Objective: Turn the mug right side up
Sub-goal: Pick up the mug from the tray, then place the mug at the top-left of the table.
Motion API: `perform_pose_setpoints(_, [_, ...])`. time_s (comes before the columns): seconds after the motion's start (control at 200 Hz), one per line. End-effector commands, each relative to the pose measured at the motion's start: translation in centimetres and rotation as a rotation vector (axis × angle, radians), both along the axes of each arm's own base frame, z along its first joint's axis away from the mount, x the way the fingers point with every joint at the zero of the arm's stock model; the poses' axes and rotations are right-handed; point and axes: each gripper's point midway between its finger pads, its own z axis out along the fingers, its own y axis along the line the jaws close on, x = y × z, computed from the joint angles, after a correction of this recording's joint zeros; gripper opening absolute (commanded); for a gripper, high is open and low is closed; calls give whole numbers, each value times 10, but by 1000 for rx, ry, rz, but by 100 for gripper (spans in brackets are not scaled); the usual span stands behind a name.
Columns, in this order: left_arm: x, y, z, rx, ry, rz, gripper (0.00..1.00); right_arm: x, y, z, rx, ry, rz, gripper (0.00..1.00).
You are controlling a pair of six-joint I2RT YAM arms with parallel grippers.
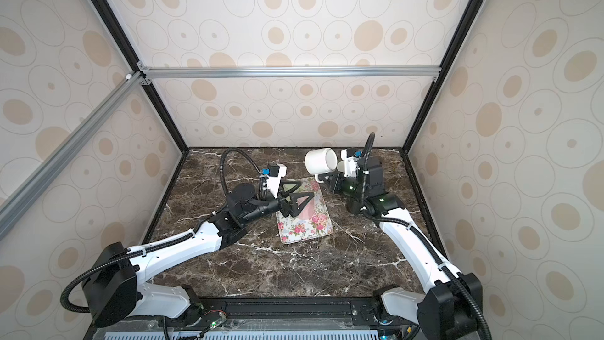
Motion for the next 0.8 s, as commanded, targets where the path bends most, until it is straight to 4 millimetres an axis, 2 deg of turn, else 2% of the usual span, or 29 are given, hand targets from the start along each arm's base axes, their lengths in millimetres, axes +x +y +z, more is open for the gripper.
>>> perform_pose_setpoints(0.0, [-4, -4, 22, -99, -4, -102, 84, -3, 6, 56, 147, -169, 26, 0])
perform_pose_setpoints(0.26, [-3, -9, 20, -146, 58, -172, 77, -12, 4, 68, 181, -237, 31, 0])
perform_pose_setpoints(0.435, [-2, -10, 17, -142, 81, -182, 77, -16, 6, 76, 197, -261, 49, 0])
perform_pose_setpoints(0.665, [0, -10, 27, -163, 75, -193, 73, -26, 6, 79, 221, -292, 68, 0])
perform_pose_setpoints(0.795, [1, -14, 30, -178, 78, -213, 66, -34, 7, 84, 243, -326, 92, 0])
